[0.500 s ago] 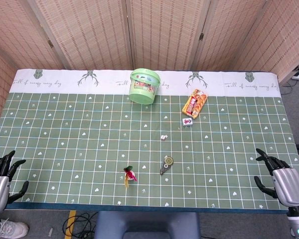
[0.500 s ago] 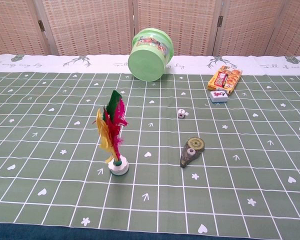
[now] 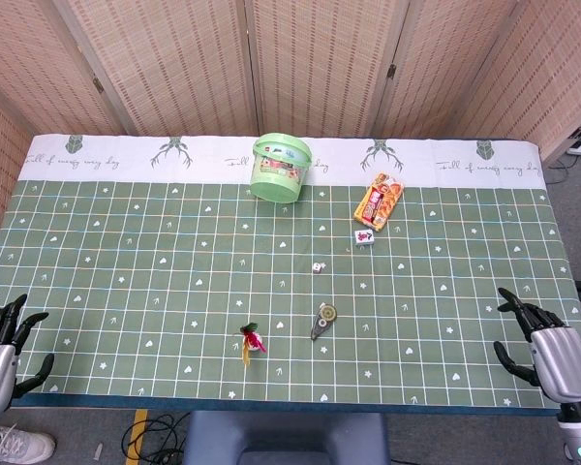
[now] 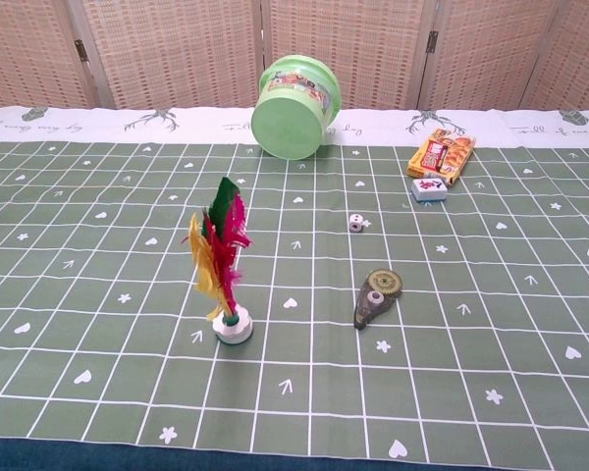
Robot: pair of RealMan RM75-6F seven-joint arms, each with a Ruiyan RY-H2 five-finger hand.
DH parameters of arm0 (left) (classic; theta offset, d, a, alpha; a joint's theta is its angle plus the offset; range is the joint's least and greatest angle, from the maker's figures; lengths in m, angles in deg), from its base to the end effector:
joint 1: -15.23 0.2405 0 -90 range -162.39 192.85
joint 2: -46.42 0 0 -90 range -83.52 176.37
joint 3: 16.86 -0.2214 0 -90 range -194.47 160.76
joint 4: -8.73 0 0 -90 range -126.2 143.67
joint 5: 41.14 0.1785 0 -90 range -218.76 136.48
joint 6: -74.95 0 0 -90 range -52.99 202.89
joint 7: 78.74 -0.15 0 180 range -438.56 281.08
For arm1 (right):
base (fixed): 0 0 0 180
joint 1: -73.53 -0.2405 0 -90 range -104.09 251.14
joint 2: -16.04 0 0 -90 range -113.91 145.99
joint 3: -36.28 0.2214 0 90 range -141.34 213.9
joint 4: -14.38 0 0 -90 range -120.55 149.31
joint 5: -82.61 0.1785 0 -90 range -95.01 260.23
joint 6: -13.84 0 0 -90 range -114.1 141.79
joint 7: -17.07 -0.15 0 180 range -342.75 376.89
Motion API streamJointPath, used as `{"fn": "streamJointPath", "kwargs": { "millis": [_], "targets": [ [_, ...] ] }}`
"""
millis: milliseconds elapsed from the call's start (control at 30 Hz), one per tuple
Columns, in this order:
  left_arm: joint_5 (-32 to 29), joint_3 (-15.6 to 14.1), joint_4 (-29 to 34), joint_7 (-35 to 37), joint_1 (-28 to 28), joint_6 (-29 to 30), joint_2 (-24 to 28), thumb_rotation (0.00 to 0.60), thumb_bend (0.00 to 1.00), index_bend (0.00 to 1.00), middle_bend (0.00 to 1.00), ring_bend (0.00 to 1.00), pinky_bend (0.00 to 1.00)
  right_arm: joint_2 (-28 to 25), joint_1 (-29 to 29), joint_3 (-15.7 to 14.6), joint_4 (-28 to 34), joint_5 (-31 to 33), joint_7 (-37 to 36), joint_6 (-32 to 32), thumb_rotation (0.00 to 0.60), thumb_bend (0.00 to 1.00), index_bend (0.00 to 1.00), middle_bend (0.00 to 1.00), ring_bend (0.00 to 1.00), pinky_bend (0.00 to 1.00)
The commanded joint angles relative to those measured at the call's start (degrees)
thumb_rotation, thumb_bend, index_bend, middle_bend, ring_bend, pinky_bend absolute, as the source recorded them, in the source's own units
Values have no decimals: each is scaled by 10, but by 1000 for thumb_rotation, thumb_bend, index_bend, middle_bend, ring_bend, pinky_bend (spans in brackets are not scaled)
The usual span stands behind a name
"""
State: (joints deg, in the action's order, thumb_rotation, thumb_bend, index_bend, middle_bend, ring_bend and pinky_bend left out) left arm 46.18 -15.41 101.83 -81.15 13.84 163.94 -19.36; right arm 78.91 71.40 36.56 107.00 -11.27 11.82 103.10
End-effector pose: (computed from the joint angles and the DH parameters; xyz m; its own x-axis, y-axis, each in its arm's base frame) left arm -0.2683 0.1609 0.1684 0.3982 -0.0154 0.9172 0.9172 0.0234 -0.3978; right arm -0.2566 -0.1602 0.1737 0.3311 -0.0019 0.9436 -0.9387 -0.1018 0.3292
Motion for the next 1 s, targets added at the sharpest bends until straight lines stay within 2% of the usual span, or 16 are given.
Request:
{"fn": "streamJointPath", "kwargs": {
  "millis": [33,333,433,500,600,700,767,833,1000],
  "targets": [
    [0,0,0,0,0,-1,0,600,386,239,17,25,92,2,-2,1,1,0,1,-1,600,297,117,318,284,383],
    [2,0,4,-3,1,2,2,600,386,239,17,25,92,9,-43,20,44,-11,58,-42,600,291,117,358,289,383],
    [2,-1,5,-3,2,4,3,600,386,239,17,25,92,18,-71,36,58,-4,84,-72,600,290,128,395,344,389],
    [2,-1,6,-3,3,4,4,600,386,239,17,25,92,29,-90,49,62,1,96,-91,600,290,148,428,413,439],
    [3,-2,7,-4,4,6,4,600,386,241,17,25,92,50,-122,68,63,14,122,-124,600,291,190,530,564,618],
    [3,-2,8,-5,6,8,6,600,386,242,17,25,92,72,-158,87,62,34,162,-164,600,291,213,689,729,790],
    [2,-2,9,-3,7,10,7,600,386,243,17,25,92,90,-184,98,56,55,197,-197,600,291,230,792,815,850],
    [2,-2,9,-3,9,12,7,600,386,243,17,25,92,109,-209,109,51,84,220,-233,600,291,245,851,869,893],
    [-1,-3,7,1,13,14,11,600,386,244,17,25,92,148,-267,136,25,154,259,-303,600,291,274,921,941,954]
  ]
}}
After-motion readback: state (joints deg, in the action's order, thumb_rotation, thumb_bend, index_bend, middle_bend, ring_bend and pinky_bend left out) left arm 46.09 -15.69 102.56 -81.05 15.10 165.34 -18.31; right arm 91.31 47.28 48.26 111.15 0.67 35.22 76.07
